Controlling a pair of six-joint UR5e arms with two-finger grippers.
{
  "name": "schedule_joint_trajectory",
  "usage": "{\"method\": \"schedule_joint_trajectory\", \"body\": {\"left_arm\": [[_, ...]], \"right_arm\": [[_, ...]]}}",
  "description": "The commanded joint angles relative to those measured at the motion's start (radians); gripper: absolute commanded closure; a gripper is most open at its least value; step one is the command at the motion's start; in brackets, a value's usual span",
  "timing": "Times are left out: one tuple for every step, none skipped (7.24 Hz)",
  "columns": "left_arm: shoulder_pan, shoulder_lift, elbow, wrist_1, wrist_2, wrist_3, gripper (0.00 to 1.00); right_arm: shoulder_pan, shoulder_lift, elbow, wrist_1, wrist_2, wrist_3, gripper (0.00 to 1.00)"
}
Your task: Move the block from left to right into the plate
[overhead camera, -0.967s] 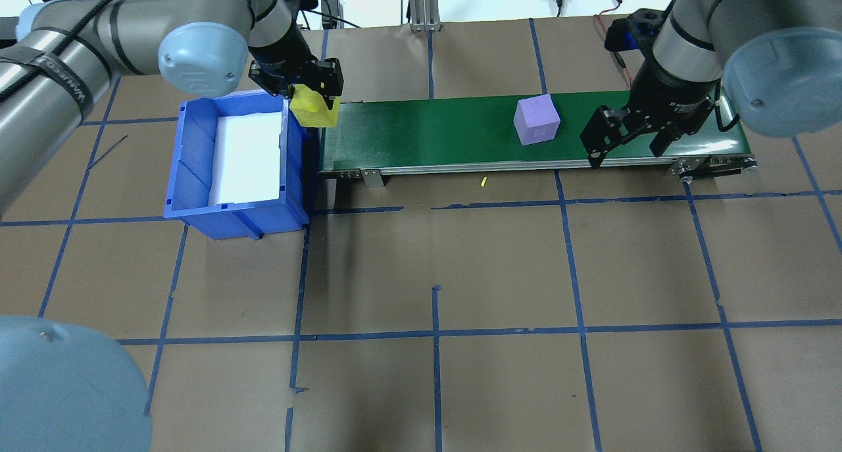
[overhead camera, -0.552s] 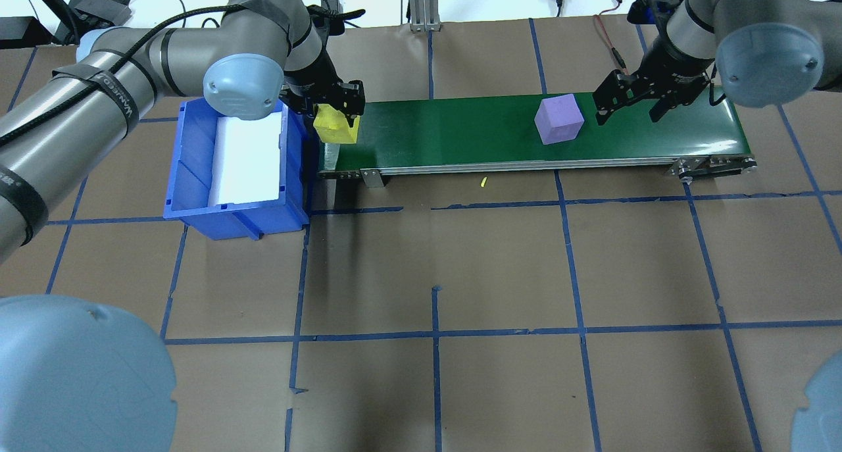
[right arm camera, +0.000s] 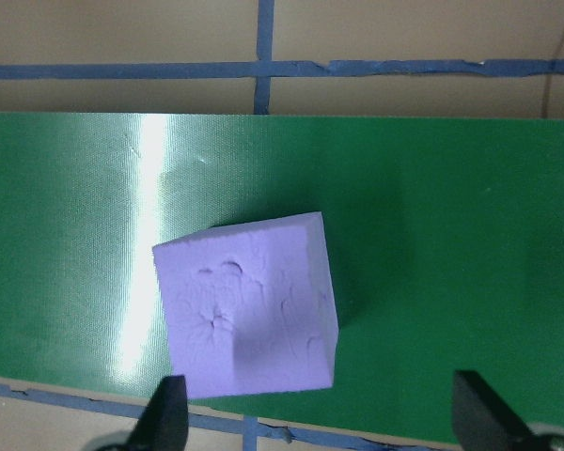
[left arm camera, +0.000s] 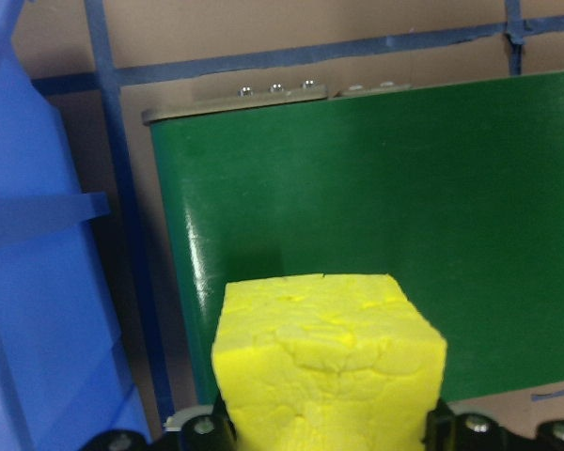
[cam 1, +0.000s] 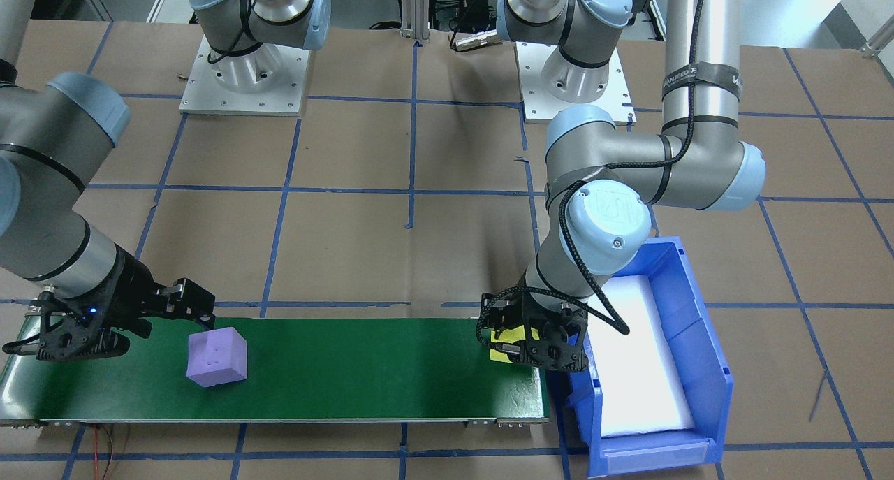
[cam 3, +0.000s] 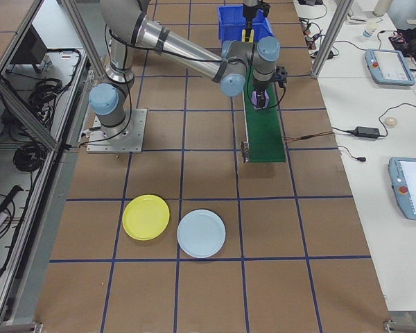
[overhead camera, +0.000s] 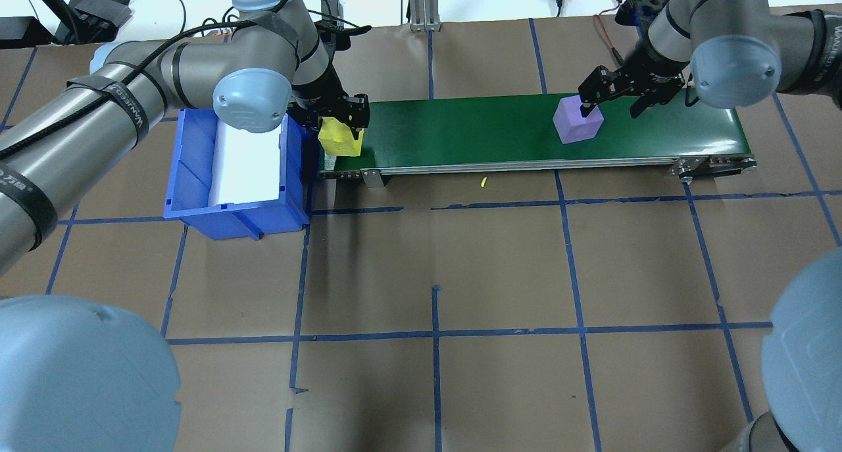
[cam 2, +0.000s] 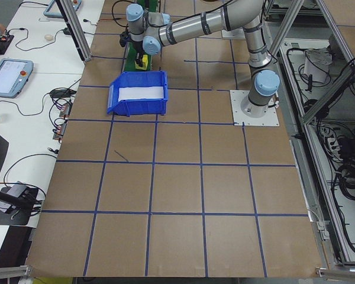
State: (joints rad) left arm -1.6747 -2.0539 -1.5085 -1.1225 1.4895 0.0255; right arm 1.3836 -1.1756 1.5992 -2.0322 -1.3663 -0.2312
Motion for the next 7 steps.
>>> {"method": "schedule_joint_trajectory", "body": {"left_arm": [[-0.007,0.001,0.010,0.013,0.017,-0.007,0.05],[-0.007,0.011,0.019,0.019,0.017,-0.007,0.00],[-0.007,0.040,0.027,0.018,0.021,-0.010,0.00],[-0.007,0.070,0.046,0.003,0.081,-0.012,0.00],[-0.005,0.121,0.066,-0.069,0.098,-0.013,0.00],[0.010,0.186,0.076,-0.168,0.116,-0.013,0.00],[0.048,0.251,0.076,-0.257,0.170,-0.012,0.00]], "right_arm": [[0.000,0.025,-0.001,-0.029,0.000,0.004,0.00],[0.000,0.025,-0.001,-0.031,0.001,0.004,0.00],[0.000,0.033,0.002,-0.034,0.000,0.000,0.00],[0.000,0.060,0.014,-0.081,-0.014,-0.020,0.01],[-0.001,0.068,0.021,-0.100,-0.063,-0.064,0.03],[-0.001,0.064,0.018,-0.100,-0.133,-0.092,0.39],[-0.001,0.050,0.004,-0.099,-0.173,-0.097,0.60]]}}
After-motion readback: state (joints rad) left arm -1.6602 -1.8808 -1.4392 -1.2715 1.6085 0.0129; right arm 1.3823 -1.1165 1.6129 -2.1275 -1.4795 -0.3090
